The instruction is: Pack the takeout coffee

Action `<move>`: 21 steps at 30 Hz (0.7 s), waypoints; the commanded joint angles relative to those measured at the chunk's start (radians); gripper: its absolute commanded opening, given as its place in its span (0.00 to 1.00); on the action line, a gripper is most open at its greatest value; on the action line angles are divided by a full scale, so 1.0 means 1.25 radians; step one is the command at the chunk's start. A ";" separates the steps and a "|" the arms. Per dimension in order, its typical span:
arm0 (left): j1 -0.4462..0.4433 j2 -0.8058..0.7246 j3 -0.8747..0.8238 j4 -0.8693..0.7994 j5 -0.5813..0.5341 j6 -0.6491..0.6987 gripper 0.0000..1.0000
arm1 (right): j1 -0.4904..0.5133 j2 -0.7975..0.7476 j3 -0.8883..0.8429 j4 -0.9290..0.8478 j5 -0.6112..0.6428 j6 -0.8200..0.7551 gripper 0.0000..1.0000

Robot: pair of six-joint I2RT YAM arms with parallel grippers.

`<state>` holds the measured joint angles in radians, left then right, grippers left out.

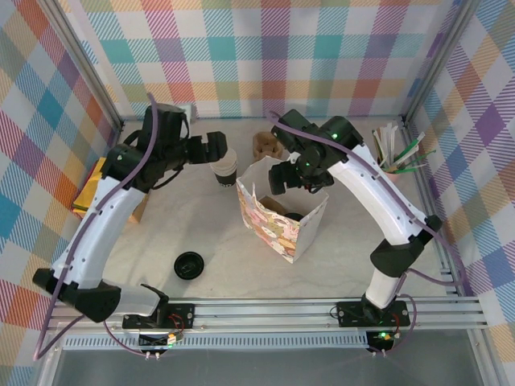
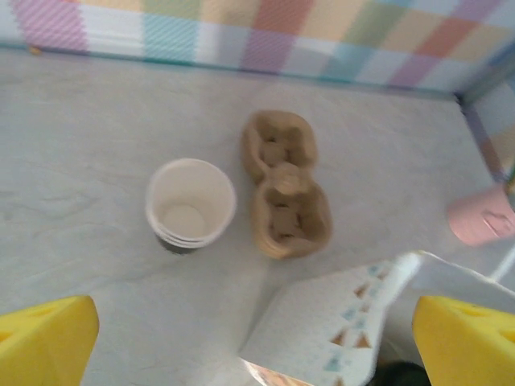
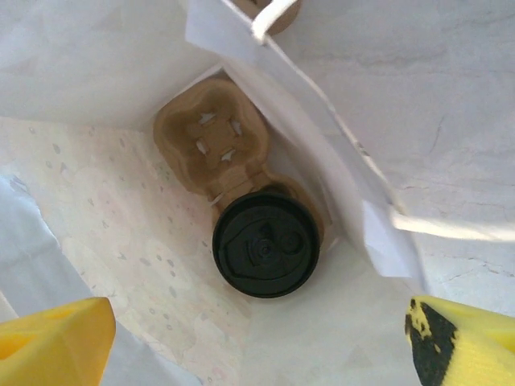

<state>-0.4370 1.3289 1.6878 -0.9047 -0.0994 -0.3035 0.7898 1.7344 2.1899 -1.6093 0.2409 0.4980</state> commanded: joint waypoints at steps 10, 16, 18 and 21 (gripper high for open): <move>0.102 -0.020 -0.103 -0.015 -0.283 -0.090 1.00 | -0.137 -0.295 -0.207 0.088 0.191 0.046 0.99; 0.110 0.003 -0.137 0.002 -0.253 -0.079 1.00 | -0.323 -0.372 -0.339 0.191 0.078 0.003 0.99; 0.114 0.025 -0.129 -0.006 -0.218 -0.082 1.00 | -0.368 -0.356 -0.356 0.202 0.051 -0.013 0.99; 0.116 0.067 -0.091 -0.025 -0.127 -0.070 1.00 | -0.447 -0.321 -0.373 0.222 0.014 -0.029 0.99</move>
<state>-0.3065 1.3708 1.5322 -0.9161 -0.3531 -0.3965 0.2901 1.2934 1.7462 -1.3975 0.3283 0.4999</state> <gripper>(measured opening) 0.996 0.992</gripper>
